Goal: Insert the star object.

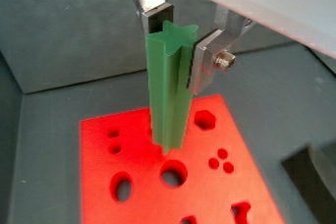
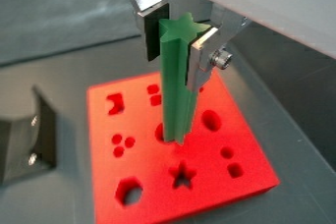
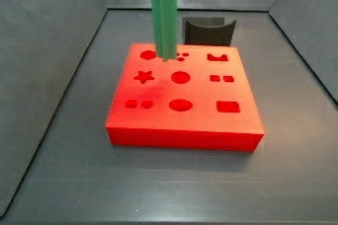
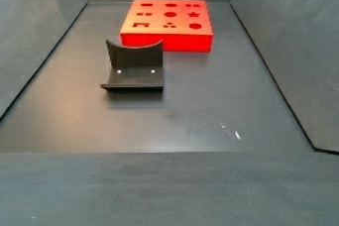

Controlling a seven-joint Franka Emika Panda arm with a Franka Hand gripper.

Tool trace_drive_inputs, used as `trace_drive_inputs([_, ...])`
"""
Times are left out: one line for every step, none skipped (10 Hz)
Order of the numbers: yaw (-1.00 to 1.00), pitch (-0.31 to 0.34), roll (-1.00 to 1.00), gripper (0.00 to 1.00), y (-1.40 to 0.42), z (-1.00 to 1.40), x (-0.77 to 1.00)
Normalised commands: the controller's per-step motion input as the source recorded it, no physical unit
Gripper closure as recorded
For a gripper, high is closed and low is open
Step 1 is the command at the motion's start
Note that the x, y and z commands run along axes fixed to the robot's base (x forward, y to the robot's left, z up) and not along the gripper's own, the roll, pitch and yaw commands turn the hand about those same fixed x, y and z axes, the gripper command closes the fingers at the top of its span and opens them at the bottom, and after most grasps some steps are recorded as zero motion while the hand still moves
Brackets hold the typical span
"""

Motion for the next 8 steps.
trace_drive_inputs([0.71,-0.051,0.02,1.00,0.17,-0.27,-0.19])
trace_drive_inputs([0.59,-0.020,0.04,1.00,0.00,-0.26,-0.15])
trace_drive_inputs([0.32,0.000,-0.03,1.00,-0.04,-0.29,-0.21])
trace_drive_inputs([0.21,0.000,-0.04,1.00,-0.16,-0.24,-0.08])
trace_drive_inputs([0.00,0.124,0.00,1.00,-0.06,-0.42,0.00])
trace_drive_inputs([0.00,0.084,-0.06,1.00,-0.05,-0.36,-0.03])
trace_drive_inputs([0.00,0.087,-0.05,1.00,0.00,-0.34,-0.09])
trace_drive_inputs([0.00,0.109,-0.05,1.00,0.00,-0.29,-0.10])
